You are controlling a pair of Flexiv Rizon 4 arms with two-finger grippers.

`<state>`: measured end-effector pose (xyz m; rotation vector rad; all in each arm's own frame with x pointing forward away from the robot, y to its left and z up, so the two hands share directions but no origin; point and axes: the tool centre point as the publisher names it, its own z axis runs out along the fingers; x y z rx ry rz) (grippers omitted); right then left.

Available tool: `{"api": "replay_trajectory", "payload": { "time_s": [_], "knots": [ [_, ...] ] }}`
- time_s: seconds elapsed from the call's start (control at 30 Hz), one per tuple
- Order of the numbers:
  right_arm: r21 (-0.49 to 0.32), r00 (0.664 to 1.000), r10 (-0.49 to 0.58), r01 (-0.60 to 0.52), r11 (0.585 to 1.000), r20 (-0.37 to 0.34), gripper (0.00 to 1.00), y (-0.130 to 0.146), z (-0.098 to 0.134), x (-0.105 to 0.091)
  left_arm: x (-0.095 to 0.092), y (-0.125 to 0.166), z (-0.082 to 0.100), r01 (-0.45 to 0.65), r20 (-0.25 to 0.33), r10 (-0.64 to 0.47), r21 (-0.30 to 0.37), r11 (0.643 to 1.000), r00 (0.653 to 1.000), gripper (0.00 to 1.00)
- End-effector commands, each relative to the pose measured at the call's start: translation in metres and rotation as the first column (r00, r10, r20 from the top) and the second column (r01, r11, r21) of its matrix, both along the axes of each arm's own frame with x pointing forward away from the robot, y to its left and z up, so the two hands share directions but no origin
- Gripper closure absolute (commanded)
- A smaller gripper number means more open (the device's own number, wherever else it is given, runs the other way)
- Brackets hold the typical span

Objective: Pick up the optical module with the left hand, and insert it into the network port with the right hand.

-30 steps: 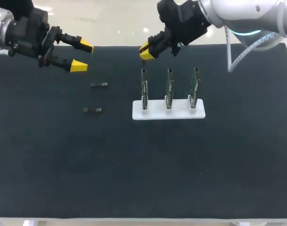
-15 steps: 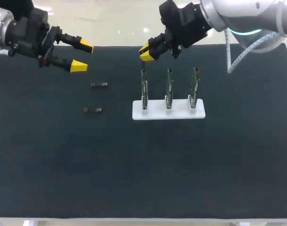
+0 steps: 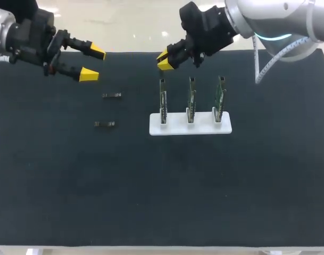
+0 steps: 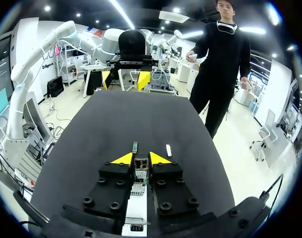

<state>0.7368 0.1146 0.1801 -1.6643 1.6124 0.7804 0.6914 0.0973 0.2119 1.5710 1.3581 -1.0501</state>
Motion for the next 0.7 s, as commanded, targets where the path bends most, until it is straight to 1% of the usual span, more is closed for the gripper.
{"api": "replay_trajectory", "payload": {
  "time_s": [0.03, 0.7],
  "knots": [
    [-0.002, 1.0, 0.002, -0.002, 1.0, -0.004, 1.0, -0.0001, 0.001, 0.0007, 0.0008, -0.0008, 0.0001, 0.0, -0.001, 0.0, 0.003, 1.0, 1.0, 0.0],
    [-0.005, 1.0, 0.001, -0.001, 1.0, -0.004, 1.0, -0.0003, -0.0037, -0.003, 0.0008, -0.0008, 0.0001, 0.0, -0.001, 0.0, 0.003, 1.0, 1.0, 0.0]
  ]
}}
